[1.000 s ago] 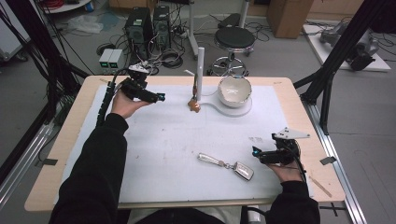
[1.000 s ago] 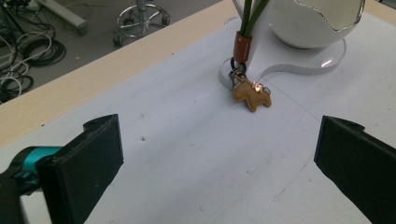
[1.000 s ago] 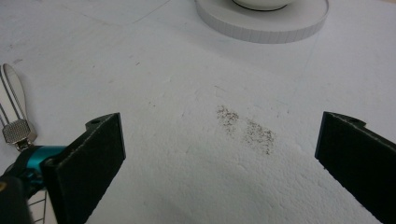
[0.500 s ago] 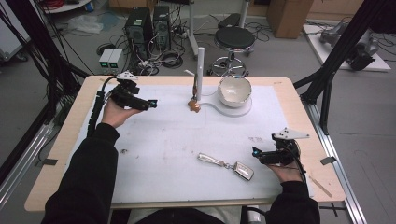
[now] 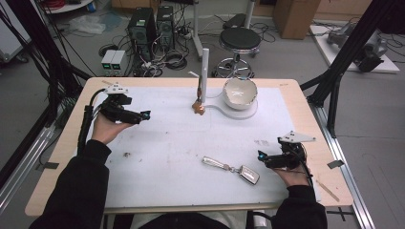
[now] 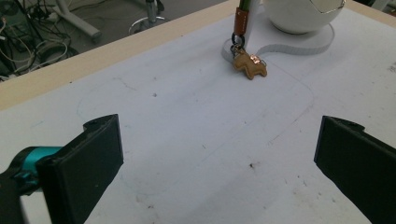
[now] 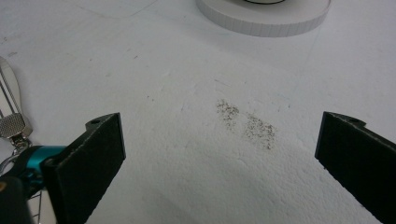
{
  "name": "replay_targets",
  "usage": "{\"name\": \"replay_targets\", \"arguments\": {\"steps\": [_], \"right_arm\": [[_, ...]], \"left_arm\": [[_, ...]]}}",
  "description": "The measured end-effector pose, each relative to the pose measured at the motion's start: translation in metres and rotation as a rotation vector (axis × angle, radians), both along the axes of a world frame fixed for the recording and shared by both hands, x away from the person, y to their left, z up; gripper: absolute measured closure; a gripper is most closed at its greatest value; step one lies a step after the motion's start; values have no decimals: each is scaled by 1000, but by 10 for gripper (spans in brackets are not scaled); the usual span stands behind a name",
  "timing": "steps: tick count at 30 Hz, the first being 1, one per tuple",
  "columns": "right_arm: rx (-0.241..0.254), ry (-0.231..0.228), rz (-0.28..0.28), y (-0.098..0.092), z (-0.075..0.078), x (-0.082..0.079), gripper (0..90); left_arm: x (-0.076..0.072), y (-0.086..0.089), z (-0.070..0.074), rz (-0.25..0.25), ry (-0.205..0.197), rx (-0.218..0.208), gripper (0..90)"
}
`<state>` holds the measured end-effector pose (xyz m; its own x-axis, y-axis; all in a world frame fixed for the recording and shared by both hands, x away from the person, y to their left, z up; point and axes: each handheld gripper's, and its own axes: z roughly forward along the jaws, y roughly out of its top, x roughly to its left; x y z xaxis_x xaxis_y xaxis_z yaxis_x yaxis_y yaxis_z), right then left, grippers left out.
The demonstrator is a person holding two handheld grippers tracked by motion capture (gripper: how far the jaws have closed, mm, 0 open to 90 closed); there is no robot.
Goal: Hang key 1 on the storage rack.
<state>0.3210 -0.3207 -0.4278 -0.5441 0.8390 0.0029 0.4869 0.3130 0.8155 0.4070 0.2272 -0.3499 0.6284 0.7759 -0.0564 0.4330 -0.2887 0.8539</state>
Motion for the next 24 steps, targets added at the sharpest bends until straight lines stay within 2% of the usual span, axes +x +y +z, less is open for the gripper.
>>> {"name": "replay_targets", "arguments": {"steps": [13, 16, 18, 20, 24], "right_arm": [[-4, 8, 0, 2, -1, 0, 7], [-10, 7, 1, 2, -1, 0, 7], [-12, 4, 3, 2, -1, 0, 7], [-12, 5, 3, 2, -1, 0, 7], [-14, 6, 3, 2, -1, 0, 7]], "left_arm": [[-29, 22, -19, 24, -2, -30, 17], [-32, 27, -22, 28, 8, -16, 17], [-36, 28, -24, 33, 2, -33, 17], [-42, 29, -27, 35, 0, -24, 17], [-55, 30, -32, 28, -3, 22, 17]]}}
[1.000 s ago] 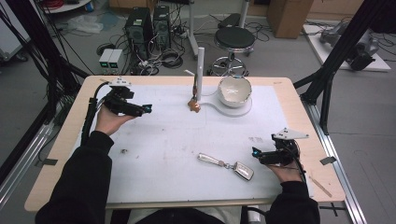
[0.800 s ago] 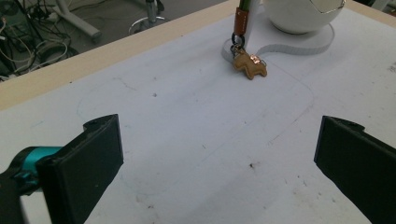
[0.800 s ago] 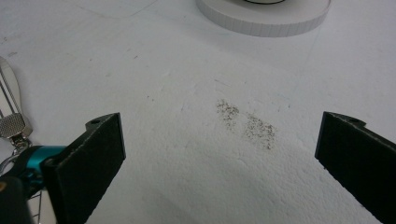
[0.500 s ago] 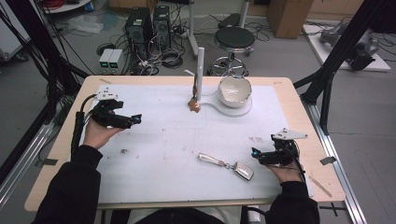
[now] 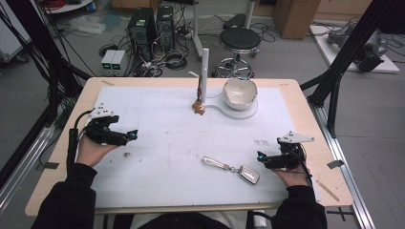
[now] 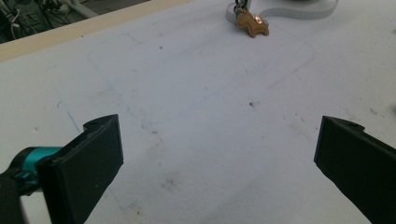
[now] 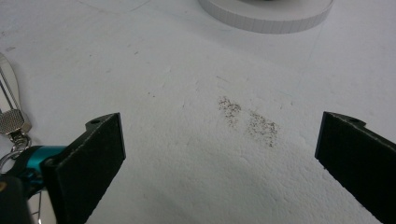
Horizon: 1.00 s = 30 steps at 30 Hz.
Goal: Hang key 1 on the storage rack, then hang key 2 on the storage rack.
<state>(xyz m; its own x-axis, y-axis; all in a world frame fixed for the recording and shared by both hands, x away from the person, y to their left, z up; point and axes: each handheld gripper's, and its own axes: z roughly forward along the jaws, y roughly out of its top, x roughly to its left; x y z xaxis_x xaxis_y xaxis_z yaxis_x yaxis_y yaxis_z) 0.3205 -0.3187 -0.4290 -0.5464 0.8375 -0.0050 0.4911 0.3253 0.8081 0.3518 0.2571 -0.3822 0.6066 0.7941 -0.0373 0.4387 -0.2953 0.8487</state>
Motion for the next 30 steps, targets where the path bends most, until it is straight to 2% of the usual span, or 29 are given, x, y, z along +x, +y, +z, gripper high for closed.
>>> {"name": "replay_targets", "arguments": {"steps": [5, 11, 15, 21, 30], "right_arm": [[-3, 0, 1, 1, 0, 0, 7], [-10, 5, 5, 2, 0, 0, 7], [-7, 2, 6, 1, 0, 0, 7], [12, -7, 15, 4, 5, -2, 7], [19, -18, 59, 16, 14, -4, 7]], "left_arm": [[-19, 0, -14, 2, -4, -39, 17], [-37, 3, -28, -1, 7, -36, 17], [-46, 6, -35, 7, 3, -61, 17], [-49, 10, -39, 12, 2, -66, 17], [-52, 14, -43, 21, 5, -48, 17]]}}
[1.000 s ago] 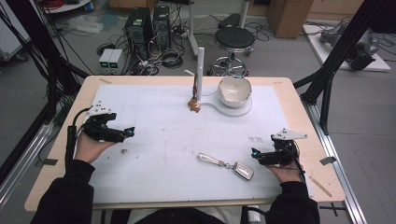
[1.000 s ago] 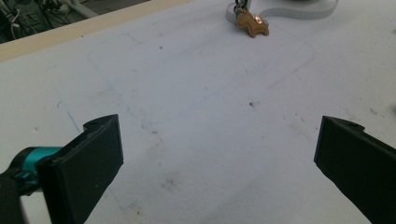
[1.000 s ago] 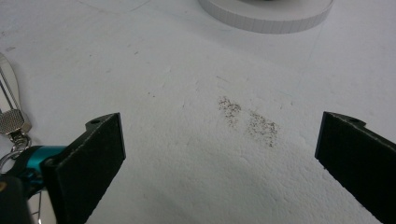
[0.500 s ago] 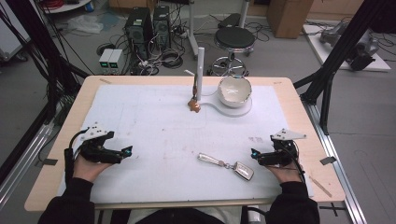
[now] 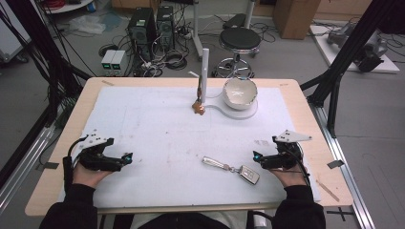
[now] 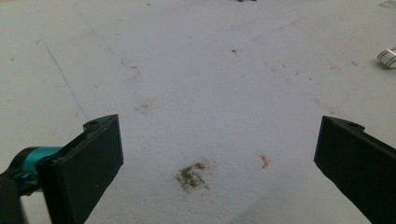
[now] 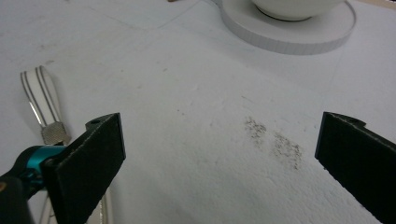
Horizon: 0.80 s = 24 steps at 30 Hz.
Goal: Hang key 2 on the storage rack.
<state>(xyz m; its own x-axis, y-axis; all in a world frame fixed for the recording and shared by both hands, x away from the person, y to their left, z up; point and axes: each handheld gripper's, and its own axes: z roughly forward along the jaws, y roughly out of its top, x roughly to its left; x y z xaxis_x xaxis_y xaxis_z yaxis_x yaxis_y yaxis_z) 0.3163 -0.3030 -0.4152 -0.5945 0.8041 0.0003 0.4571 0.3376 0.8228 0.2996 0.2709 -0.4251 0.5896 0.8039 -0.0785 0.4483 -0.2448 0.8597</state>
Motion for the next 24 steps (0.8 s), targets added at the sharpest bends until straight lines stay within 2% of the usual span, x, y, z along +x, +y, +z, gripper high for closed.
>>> {"name": "replay_targets", "arguments": {"steps": [7, 24], "right_arm": [[-17, 11, 57, 17, 5, -1, 7], [-80, 63, 197, 58, 5, -5, 8]], "left_arm": [[-1, 4, -1, 10, -3, 3, 17], [0, 4, -2, 14, -2, 6, 17]]}}
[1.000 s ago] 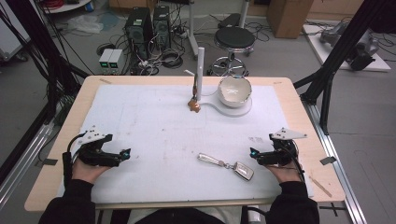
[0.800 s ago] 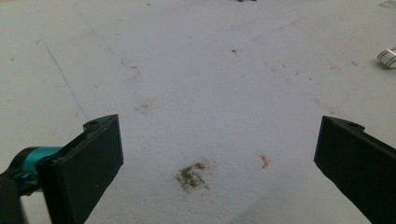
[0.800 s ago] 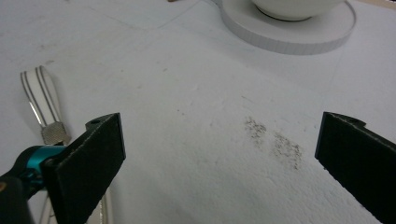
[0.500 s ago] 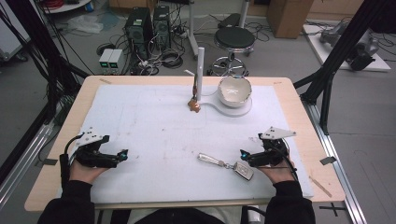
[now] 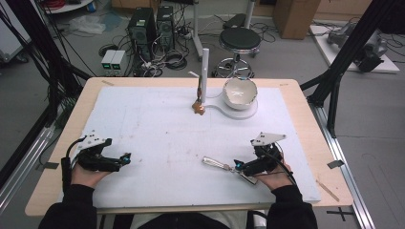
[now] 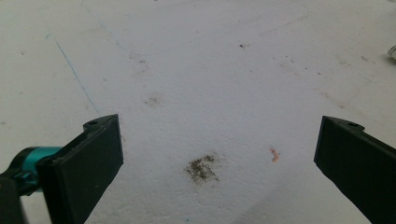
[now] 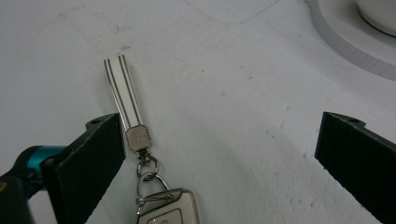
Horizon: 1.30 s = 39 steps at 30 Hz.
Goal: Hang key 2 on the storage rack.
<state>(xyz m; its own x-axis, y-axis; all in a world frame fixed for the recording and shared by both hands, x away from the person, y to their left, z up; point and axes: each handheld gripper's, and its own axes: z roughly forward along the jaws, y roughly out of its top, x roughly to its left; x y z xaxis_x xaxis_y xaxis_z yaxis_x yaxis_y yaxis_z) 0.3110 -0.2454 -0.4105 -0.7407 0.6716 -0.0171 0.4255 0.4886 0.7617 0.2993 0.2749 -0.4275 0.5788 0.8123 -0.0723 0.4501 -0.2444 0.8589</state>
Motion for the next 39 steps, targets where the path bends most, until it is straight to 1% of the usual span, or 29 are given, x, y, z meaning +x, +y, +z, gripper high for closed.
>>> {"name": "replay_targets", "arguments": {"steps": [5, 8, 11, 13, 16, 18, 21, 26, 28, 30, 33, 36, 37, 39], "right_arm": [[-17, 11, 32, 10, -1, -1, 8], [-33, 10, 49, 16, -3, -2, 8], [-41, 15, 64, 22, -4, -2, 8], [-48, 11, 85, 28, -5, -2, 8], [-61, 13, 105, 36, -6, -3, 19], [-66, 26, 138, 40, -8, -2, 43], [-84, 37, 159, 49, -10, -2, 43], [-117, 60, 171, 62, -14, 1, 52], [-135, 63, 167, 67, -15, 2, 56], [-160, 70, 183, 73, -17, 3, 92], [-172, 90, 227, 80, -19, 4, 201], [-181, 111, 249, 85, -19, 5, 316], [-184, 120, 246, 87, -18, 4, 356], [-187, 108, 259, 89, -18, 4, 426]], "left_arm": [[0, 0, 0, -4, -7, 1, 17], [0, 0, 0, -2, -7, 0, 17], [0, 0, 0, -10, 3, 2, 17], [0, -1, -1, -17, 5, 9, 17], [0, -1, -1, -17, 3, 7, 17], [0, -1, -1, -15, 2, 4, 17], [0, -2, -1, -22, 3, 10, 17], [0, -3, -2, -34, 1, 13, 17], [0, -3, -1, -37, -1, 17, 17], [0, -3, -1, -38, -1, 15, 17], [-1, -4, -1, -41, 0, 18, 17], [-1, -4, -1, -40, -3, 25, 17], [-1, -4, -1, -39, -6, 22, 17], [-1, -4, -1, -39, -7, 21, 17]]}}
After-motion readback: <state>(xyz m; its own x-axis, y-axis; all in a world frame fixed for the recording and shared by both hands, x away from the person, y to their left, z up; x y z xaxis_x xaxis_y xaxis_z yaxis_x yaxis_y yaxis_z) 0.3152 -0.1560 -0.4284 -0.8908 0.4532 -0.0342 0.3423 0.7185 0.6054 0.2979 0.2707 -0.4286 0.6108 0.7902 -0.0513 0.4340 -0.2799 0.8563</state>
